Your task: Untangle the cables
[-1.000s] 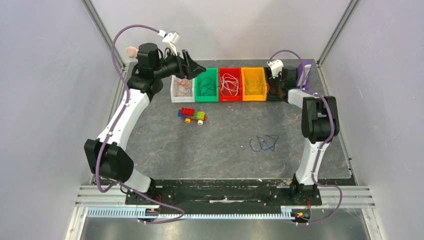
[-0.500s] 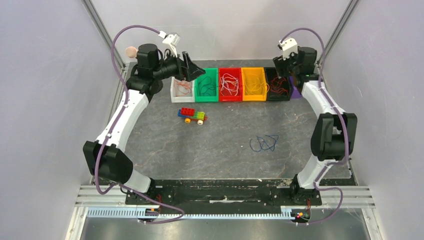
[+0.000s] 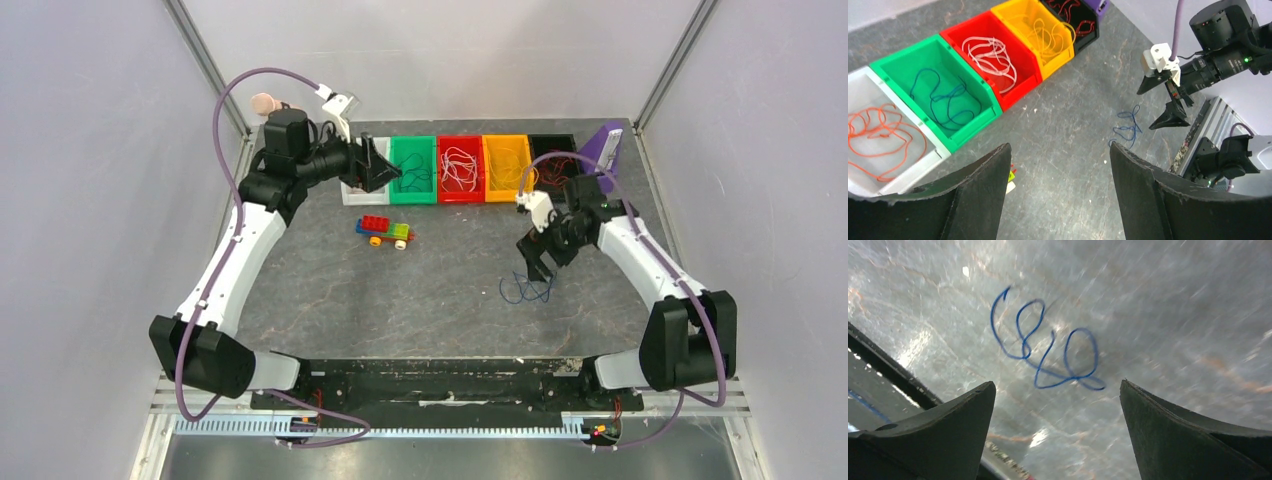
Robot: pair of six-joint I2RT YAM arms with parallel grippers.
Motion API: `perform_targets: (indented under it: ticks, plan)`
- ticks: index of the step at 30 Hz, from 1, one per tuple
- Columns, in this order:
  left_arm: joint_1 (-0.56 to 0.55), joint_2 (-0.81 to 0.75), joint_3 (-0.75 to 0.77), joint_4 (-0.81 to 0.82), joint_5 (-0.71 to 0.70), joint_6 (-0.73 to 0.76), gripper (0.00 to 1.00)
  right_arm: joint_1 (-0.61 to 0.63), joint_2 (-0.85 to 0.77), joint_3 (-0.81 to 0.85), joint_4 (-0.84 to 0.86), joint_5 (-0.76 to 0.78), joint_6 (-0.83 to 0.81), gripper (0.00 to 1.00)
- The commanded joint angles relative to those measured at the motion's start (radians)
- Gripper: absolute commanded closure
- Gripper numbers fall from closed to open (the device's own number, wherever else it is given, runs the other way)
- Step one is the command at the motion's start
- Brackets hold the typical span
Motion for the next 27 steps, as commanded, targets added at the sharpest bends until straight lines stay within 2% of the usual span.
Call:
perform_targets:
  ticks: [1, 7, 14, 16, 17, 20, 23, 25, 27]
  plan:
    - [0.004, -0.044, -0.042, -0.015, 0.025, 0.038, 0.21, 0.060, -0.062, -0.083, 0.020, 0.130, 0.224, 0.02]
    - [0.004, -0.065, -0.087, -0.009, 0.031, -0.003, 0.21, 0.131, -0.043, -0.163, 0.229, 0.276, 0.247, 0.02]
    - [0.004, -0.072, -0.107, -0.025, 0.019, 0.001, 0.21, 0.144, 0.078, -0.165, 0.211, 0.236, 0.275, 0.04]
    - [0.004, -0.073, -0.111, -0.026, 0.014, -0.001, 0.21, 0.144, 0.080, -0.192, 0.225, 0.262, 0.271, 0.16]
    - [0.004, -0.073, -0.112, -0.026, 0.012, -0.001, 0.21, 0.144, 0.078, -0.201, 0.233, 0.271, 0.268, 0.25]
    - [0.004, -0.072, -0.127, -0.020, -0.031, -0.020, 0.21, 0.142, 0.062, -0.210, 0.254, 0.251, 0.262, 0.59]
    - [0.007, -0.082, -0.146, -0.001, -0.046, -0.016, 0.20, 0.142, 0.040, -0.173, 0.258, 0.148, 0.241, 0.88]
    - [0.008, -0.112, -0.179, 0.046, -0.068, -0.012, 0.20, 0.142, 0.019, -0.136, 0.255, 0.051, 0.207, 1.00]
    - [0.009, -0.145, -0.209, 0.085, -0.034, 0.029, 0.19, 0.142, -0.012, -0.103, 0.259, -0.049, 0.174, 1.00]
